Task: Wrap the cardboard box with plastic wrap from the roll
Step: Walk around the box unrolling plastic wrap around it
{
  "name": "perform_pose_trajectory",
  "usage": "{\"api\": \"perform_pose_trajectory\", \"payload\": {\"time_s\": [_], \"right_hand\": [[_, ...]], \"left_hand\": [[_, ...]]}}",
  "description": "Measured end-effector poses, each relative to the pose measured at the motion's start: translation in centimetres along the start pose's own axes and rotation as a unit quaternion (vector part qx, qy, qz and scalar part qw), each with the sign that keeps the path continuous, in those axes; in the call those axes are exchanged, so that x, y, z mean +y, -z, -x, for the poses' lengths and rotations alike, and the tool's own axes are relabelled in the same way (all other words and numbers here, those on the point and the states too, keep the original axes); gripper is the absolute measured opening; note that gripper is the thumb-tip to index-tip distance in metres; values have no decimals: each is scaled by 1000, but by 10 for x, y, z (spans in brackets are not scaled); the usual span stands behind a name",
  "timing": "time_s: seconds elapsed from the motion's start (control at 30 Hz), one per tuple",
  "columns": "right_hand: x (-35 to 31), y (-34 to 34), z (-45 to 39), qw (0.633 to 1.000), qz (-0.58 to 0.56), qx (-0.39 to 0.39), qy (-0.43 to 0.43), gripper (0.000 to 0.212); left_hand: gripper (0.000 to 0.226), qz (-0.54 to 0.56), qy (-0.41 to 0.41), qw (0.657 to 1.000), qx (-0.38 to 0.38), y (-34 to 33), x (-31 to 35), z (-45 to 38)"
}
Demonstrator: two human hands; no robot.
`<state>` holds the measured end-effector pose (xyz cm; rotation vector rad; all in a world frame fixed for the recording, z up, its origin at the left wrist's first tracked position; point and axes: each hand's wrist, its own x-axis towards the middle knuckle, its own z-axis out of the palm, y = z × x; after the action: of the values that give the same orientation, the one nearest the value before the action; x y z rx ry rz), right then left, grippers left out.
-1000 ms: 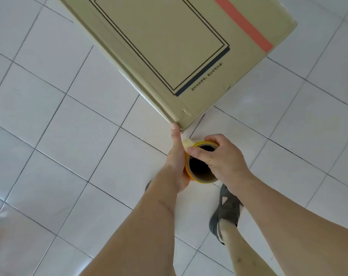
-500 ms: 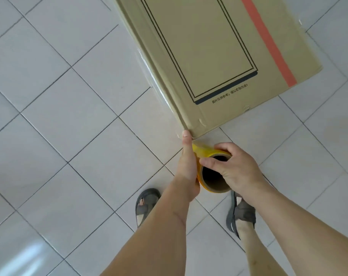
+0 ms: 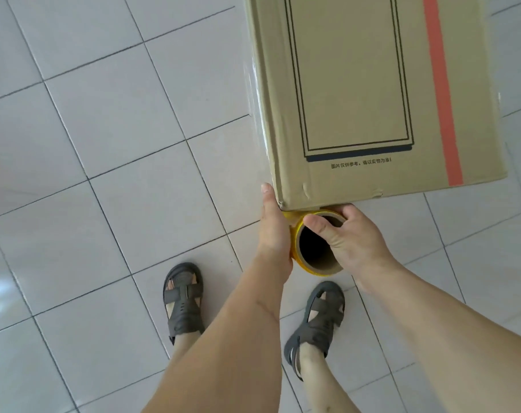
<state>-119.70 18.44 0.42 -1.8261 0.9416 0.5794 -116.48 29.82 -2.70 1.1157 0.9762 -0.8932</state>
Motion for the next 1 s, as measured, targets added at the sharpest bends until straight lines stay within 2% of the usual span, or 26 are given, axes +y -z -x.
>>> {"api": "perform_pose_trajectory", "payload": {"time_s": [0.1,0.2,0.3,0.4,0.47,0.53,0.63,0.8,0.87,1.0], "right_hand": [[1,6,-3,1000,7,15,-1,75],[0,11,-4,1000,2,-6,-3,71],[2,11,-7,1000,5,-13,1,68],[7,10,-10,1000,23,-2,10,79],[8,11,-13,1000,27,7,15,78],[9,12,-12,1000,25,0,15,75],[4,12,-9,1000,25,-8,14,65],[7,11,-13,999,37,8,13,75],[12,12,-17,999,35,12,14,76],[9,11,-16,999,27,7,18,77]], "left_hand": [[82,-45,-12,999,-9,-2,-8,-8],[99,-31,-11,999,-1,4,-4,-14],[84,10,-9,999,34,6,13,-38],[85,-2,11,1000,-16,0,18,-53],[91,-6,21,999,-45,-5,13,-58],[106,-6,25,998,-50,-4,6,-66],[125,29,35,999,2,1,5,-79],[89,-47,64,997,-21,6,4,-93],[92,-47,70,996,-41,6,-2,-102],[93,-37,59,997,-34,6,-2,-97]]}}
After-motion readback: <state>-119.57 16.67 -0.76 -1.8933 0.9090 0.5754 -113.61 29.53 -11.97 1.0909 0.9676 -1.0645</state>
